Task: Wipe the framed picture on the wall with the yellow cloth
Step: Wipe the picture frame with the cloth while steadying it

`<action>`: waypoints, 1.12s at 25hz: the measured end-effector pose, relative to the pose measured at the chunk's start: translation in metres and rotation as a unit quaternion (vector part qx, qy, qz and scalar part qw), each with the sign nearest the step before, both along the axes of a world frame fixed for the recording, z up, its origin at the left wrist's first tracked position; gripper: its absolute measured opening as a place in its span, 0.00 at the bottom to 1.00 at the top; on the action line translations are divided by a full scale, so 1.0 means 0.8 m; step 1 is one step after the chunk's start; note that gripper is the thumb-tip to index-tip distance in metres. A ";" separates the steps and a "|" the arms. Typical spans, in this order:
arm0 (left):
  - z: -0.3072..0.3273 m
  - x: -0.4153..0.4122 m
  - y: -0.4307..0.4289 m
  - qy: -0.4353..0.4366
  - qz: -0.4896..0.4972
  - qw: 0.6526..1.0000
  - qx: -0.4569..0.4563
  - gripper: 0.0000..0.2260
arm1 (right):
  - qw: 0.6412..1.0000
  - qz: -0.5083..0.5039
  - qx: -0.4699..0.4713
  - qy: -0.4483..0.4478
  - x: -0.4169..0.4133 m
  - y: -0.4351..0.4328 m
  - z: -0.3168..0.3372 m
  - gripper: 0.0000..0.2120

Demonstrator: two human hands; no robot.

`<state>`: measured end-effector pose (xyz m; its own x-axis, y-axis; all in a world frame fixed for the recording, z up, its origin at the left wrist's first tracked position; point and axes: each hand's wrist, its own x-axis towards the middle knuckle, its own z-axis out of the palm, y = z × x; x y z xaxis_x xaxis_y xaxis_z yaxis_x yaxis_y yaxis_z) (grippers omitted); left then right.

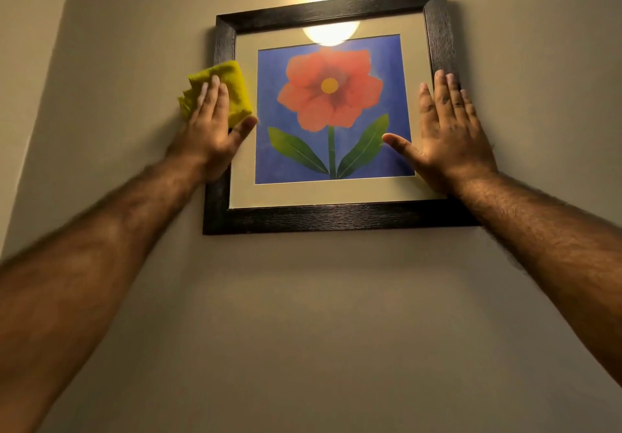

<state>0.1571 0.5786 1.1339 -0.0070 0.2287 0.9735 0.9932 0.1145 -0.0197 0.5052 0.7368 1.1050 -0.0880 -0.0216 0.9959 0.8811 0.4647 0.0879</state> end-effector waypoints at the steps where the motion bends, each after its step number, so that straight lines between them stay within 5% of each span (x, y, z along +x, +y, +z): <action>1: 0.026 0.002 -0.002 -0.011 0.002 1.000 -0.005 0.47 | 1.000 0.001 0.001 0.000 0.000 0.000 0.000 0.51; 5: 0.038 0.007 0.006 -0.007 0.019 1.000 0.004 0.47 | 1.000 -0.005 0.001 0.002 0.000 -0.001 0.000 0.51; 16: -0.171 -0.007 0.002 0.030 0.018 0.999 0.000 0.43 | 1.000 -0.010 -0.001 0.000 -0.001 -0.001 0.002 0.51; 24: 0.040 0.003 0.006 -0.018 -0.003 1.000 0.011 0.41 | 1.000 -0.008 0.008 0.001 0.000 0.003 0.003 0.51; 28: 0.069 0.001 0.008 -0.011 0.000 1.000 0.021 0.41 | 1.000 -0.010 0.014 0.003 0.000 0.007 0.002 0.52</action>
